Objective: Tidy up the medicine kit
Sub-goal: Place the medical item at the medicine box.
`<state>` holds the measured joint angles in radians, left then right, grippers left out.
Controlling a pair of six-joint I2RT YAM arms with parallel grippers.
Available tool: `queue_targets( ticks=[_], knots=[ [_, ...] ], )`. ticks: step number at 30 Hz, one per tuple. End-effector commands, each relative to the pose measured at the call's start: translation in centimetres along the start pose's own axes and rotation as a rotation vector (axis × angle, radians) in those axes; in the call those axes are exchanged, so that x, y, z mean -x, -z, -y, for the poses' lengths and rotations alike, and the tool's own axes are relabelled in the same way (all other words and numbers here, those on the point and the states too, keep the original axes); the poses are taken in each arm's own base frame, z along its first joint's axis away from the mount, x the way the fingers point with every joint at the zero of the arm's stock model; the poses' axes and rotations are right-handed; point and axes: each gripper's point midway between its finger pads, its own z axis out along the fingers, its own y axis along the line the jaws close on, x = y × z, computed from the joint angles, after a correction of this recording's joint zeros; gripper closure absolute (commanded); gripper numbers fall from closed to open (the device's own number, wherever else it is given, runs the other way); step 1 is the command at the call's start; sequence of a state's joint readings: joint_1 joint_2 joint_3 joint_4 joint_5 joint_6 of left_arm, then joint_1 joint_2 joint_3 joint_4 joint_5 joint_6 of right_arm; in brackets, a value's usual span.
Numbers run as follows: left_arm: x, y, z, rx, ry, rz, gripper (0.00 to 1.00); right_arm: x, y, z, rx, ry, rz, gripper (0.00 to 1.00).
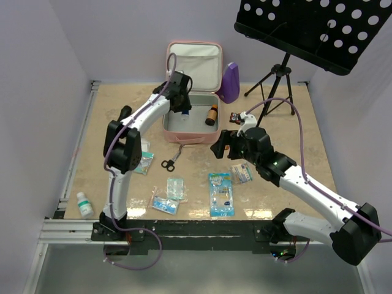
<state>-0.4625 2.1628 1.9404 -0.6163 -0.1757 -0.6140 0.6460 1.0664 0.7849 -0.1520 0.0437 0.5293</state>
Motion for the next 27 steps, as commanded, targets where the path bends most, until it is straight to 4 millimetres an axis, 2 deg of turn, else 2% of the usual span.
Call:
queue_targets(
  ticks=[1,5,9,12,14,18,23,24,25,27],
  knots=[
    [2.4,-2.7,-1.4,-0.043,-0.019,-0.006,0.71,2.9,1.0,-0.9,0.002,0.018,0.078,0.08],
    [2.7,-4.5,-1.2,-0.054,-0.063,-0.009,0.71,2.7,0.7,-0.5,-0.014,0.022,0.071,0.08],
    [1.9,-5.7,-0.7,-0.087,-0.081,-0.033,0.68,2.6,0.2,-0.5,-0.017,0.029,0.065,0.08],
    [1.1,-5.9,-0.9,-0.087,-0.087,-0.056,0.57,2.5,-0.2,-0.6,-0.014,0.029,0.055,0.08],
    [1.4,-5.5,-1.0,-0.085,-0.085,-0.048,0.48,2.5,-0.2,-0.7,-0.012,0.032,0.054,0.08],
    [2.6,-3.7,-0.9,-0.088,-0.071,-0.006,0.29,2.3,-0.2,-0.6,-0.011,0.036,0.051,0.08],
    [4.2,-0.3,-0.9,-0.097,-0.026,0.017,0.26,2.4,0.3,-0.6,-0.007,0.029,0.063,0.07],
    [4.4,0.8,-1.3,-0.080,-0.021,0.026,0.26,2.3,0.4,-0.6,-0.004,0.030,0.065,0.07],
    [3.6,1.4,-2.4,-0.042,-0.012,0.017,0.26,2.3,0.5,-0.5,-0.004,0.028,0.067,0.08],
    [3.3,4.3,-4.2,0.007,0.018,0.048,0.26,2.2,0.6,-0.5,0.001,0.033,0.069,0.08]
  ],
)
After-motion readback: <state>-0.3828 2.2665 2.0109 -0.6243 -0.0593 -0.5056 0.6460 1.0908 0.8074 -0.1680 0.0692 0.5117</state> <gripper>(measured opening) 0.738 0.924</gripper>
